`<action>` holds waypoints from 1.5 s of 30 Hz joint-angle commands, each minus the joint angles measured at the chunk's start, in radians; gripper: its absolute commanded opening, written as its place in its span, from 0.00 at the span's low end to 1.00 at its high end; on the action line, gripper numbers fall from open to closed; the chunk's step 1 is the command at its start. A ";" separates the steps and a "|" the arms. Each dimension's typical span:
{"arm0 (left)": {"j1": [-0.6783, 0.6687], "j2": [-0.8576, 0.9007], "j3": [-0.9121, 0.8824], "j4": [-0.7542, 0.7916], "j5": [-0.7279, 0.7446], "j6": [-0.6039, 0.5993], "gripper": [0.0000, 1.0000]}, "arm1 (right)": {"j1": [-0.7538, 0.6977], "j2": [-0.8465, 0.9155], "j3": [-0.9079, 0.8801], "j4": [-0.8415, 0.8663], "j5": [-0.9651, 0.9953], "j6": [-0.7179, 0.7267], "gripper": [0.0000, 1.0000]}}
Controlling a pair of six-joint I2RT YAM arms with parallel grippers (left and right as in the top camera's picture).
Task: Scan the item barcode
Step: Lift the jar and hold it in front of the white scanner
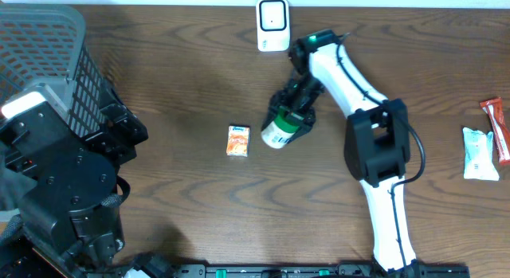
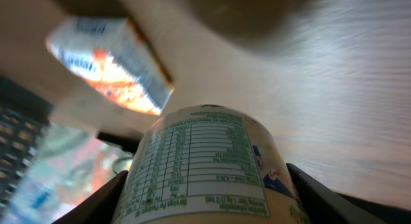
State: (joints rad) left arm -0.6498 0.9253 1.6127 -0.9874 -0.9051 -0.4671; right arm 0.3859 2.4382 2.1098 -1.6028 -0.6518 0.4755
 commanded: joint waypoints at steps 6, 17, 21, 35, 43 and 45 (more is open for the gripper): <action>0.003 0.002 -0.001 0.000 -0.024 -0.001 0.98 | 0.096 -0.018 0.149 -0.089 0.023 -0.100 0.49; 0.003 0.002 -0.001 0.000 -0.024 -0.001 0.98 | 0.121 -0.248 0.217 -0.081 0.277 -0.069 0.45; 0.003 0.002 -0.001 0.000 -0.024 -0.001 0.98 | 0.148 -0.346 0.217 -0.031 0.509 -0.027 0.46; 0.003 0.002 -0.001 0.000 -0.024 -0.001 0.98 | 0.301 -0.444 0.166 0.295 1.028 -0.028 0.44; 0.003 0.002 -0.001 0.000 -0.024 -0.001 0.98 | 0.302 -0.443 0.020 0.582 1.089 -0.150 0.50; 0.003 0.002 -0.001 0.000 -0.024 -0.001 0.98 | 0.299 -0.441 -0.016 0.647 1.090 -0.179 0.50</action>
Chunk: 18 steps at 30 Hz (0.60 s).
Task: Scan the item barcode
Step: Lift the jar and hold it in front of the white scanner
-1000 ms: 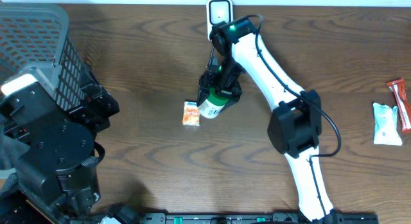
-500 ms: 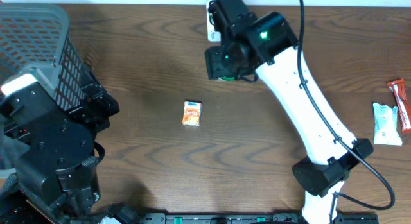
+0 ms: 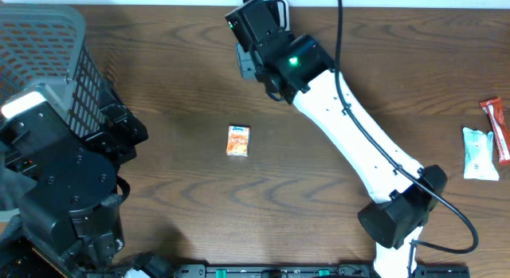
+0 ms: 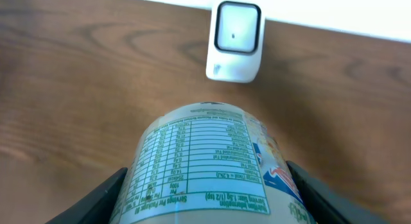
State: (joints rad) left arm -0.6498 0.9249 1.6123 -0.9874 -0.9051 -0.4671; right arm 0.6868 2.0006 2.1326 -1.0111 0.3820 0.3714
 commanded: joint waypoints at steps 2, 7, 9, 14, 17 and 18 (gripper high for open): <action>0.003 0.002 0.000 0.000 -0.024 -0.001 0.98 | -0.005 -0.003 -0.084 0.137 0.063 -0.113 0.50; 0.003 0.002 0.000 0.000 -0.024 -0.001 0.98 | -0.012 -0.003 -0.159 0.297 0.130 -0.145 0.49; 0.003 0.002 0.000 0.000 -0.024 -0.001 0.98 | -0.018 -0.003 -0.195 0.373 0.155 -0.168 0.47; 0.003 0.002 0.000 0.000 -0.024 -0.001 0.98 | -0.055 -0.002 -0.291 0.554 0.159 -0.205 0.46; 0.003 0.002 0.000 0.000 -0.024 -0.001 0.98 | -0.088 0.006 -0.322 0.631 0.150 -0.218 0.45; 0.003 0.002 0.000 0.000 -0.024 -0.001 0.98 | -0.098 0.013 -0.324 0.650 0.142 -0.229 0.44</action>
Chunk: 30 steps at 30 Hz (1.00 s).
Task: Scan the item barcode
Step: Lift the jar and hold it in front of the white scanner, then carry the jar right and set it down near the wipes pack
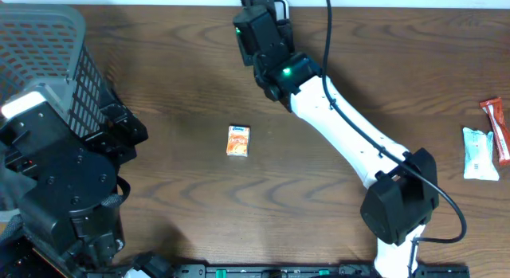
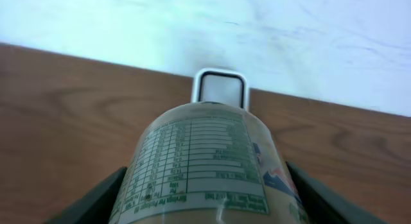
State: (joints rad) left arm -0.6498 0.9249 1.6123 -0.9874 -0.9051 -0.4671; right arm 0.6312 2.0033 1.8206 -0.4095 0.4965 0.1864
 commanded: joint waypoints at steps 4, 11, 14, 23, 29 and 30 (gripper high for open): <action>0.003 0.002 0.000 0.000 -0.024 -0.001 0.98 | -0.082 0.048 -0.013 0.130 -0.018 -0.078 0.43; 0.003 0.002 0.000 0.000 -0.024 -0.001 0.98 | -0.121 0.150 -0.013 0.313 -0.061 -0.148 0.40; 0.003 0.002 0.000 0.000 -0.024 -0.001 0.98 | -0.121 0.199 -0.012 0.403 -0.061 -0.209 0.40; 0.003 0.002 0.000 0.000 -0.024 -0.001 0.98 | -0.122 0.310 -0.012 0.630 -0.060 -0.294 0.45; 0.003 0.002 0.000 0.000 -0.024 -0.001 0.98 | -0.133 0.385 -0.011 0.772 -0.062 -0.293 0.46; 0.003 0.002 0.000 0.000 -0.024 -0.001 0.98 | -0.133 0.392 -0.011 0.791 -0.061 -0.294 0.46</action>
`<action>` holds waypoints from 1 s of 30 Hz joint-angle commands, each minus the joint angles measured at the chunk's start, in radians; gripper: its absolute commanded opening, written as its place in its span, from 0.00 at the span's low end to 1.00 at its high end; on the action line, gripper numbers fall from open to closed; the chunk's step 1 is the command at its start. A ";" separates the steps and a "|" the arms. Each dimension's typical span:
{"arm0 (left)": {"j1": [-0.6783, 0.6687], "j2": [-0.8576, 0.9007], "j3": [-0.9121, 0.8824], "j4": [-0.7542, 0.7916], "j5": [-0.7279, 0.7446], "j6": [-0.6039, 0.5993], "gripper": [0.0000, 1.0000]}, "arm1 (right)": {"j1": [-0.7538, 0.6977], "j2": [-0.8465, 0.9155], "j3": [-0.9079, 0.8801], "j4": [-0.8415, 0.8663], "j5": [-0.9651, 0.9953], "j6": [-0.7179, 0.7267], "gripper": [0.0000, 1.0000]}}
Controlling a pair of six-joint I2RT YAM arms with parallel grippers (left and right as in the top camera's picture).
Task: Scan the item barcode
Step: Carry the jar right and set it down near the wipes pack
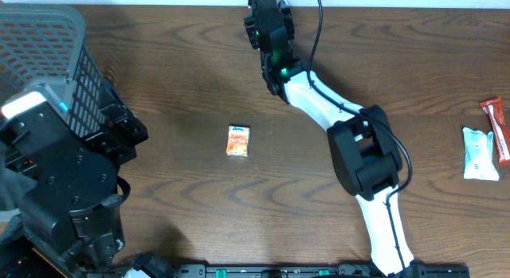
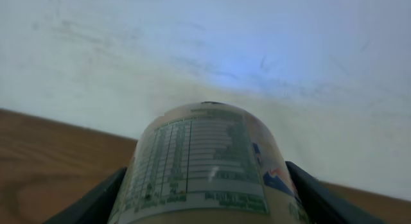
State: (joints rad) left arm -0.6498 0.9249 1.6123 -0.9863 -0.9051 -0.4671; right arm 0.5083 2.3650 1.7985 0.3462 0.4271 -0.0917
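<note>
A pale cylindrical container (image 2: 205, 163) with a green nutrition label fills the lower right wrist view. My right gripper (image 2: 205, 195) is shut on it, with black fingers (image 2: 103, 198) on both sides. From overhead, the right gripper (image 1: 267, 19) sits at the table's back edge and covers the container. The white scanner is hidden in both views. The left arm (image 1: 64, 182) is folded at the left by the basket, and I cannot make out its fingers.
A small orange carton (image 1: 238, 140) lies mid-table. A grey mesh basket (image 1: 40, 39) stands at the back left. A white packet (image 1: 480, 154) and a red bar (image 1: 496, 123) lie at the far right. A white wall (image 2: 192, 44) rises behind the table's back edge.
The scanner's white top, which showed just beyond the container, is now hidden. The right gripper has shifted slightly right toward the back edge and now faces mostly wall, still gripping the container.
The right gripper first held the container low over the table middle, next to the orange carton. Then it held it raised a little in front of the scanner at the back edge. Then it was closer to the scanner, and now it covers it.
</note>
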 commanded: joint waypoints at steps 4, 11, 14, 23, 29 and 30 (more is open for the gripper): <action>0.003 0.002 0.000 -0.001 -0.024 -0.001 0.98 | -0.012 0.065 0.011 0.101 0.008 -0.022 0.47; 0.003 0.002 0.000 -0.001 -0.024 -0.001 0.98 | -0.037 0.076 0.013 0.116 0.008 -0.018 0.49; 0.003 0.002 0.000 -0.001 -0.024 -0.001 0.98 | -0.045 0.076 0.014 0.114 0.017 -0.018 0.51; 0.003 0.002 0.000 -0.001 -0.024 -0.001 0.98 | -0.047 -0.029 0.028 -0.105 0.103 -0.024 0.49; 0.003 0.002 0.000 -0.001 -0.024 -0.001 0.98 | -0.061 -0.225 0.028 -0.516 0.107 0.153 0.45; 0.003 0.002 0.000 -0.001 -0.024 -0.001 0.98 | -0.069 -0.261 0.028 -0.584 0.106 0.203 0.45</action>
State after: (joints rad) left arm -0.6498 0.9249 1.6123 -0.9882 -0.9051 -0.4671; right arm 0.4606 2.2765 1.7977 -0.1642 0.4973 -0.0322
